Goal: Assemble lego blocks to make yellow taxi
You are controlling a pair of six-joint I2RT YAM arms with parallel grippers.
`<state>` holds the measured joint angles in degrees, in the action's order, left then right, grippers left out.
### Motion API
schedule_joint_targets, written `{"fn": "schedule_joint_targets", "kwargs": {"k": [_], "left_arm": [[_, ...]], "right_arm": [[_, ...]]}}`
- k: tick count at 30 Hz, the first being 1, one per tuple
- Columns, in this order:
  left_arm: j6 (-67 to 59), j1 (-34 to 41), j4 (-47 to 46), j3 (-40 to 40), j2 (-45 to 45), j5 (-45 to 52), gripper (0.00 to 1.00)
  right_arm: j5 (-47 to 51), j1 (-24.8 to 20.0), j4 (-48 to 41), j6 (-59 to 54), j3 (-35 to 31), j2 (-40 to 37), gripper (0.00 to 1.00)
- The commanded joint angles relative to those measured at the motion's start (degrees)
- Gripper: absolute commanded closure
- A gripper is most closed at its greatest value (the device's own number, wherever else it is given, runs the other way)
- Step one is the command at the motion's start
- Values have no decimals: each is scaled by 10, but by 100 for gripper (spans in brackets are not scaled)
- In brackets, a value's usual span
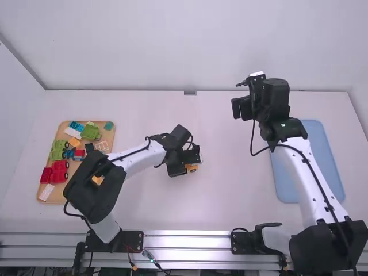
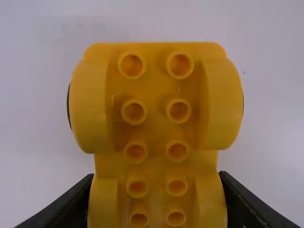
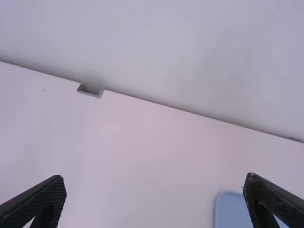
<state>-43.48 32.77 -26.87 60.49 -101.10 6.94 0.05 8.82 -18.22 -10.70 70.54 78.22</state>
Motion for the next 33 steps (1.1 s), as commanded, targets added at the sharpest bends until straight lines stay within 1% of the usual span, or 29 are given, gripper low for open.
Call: {"fn": "schedule_joint_targets", "kwargs": {"k": [1,6,14,17,27,31,33], "left_arm": [[-51,-5,6,6,-8,22,77],[-46,-4,36,-16,-9,27,72],[-39,-5,85,-60,-9,26,72],[-25,-3,100,-66,-9,20,70],[-23,-10,131,-76,-34,10,71],[-10,-7,141,-76,-40,8,66],[-9,-6,141,-76,-40,-4,61]], "right_arm": [[-1,-2,-3,2,18,3,1],[-2,-2,-3,2,18,3,1],[-2,-2,-3,2,18,3,1],[-2,-2,-3,3,18,3,1],[-2,-2,-3,3,18,3,1],[-2,-2,-3,3,18,3,1],[-2,-2,-3,3,18,3,1]]}}
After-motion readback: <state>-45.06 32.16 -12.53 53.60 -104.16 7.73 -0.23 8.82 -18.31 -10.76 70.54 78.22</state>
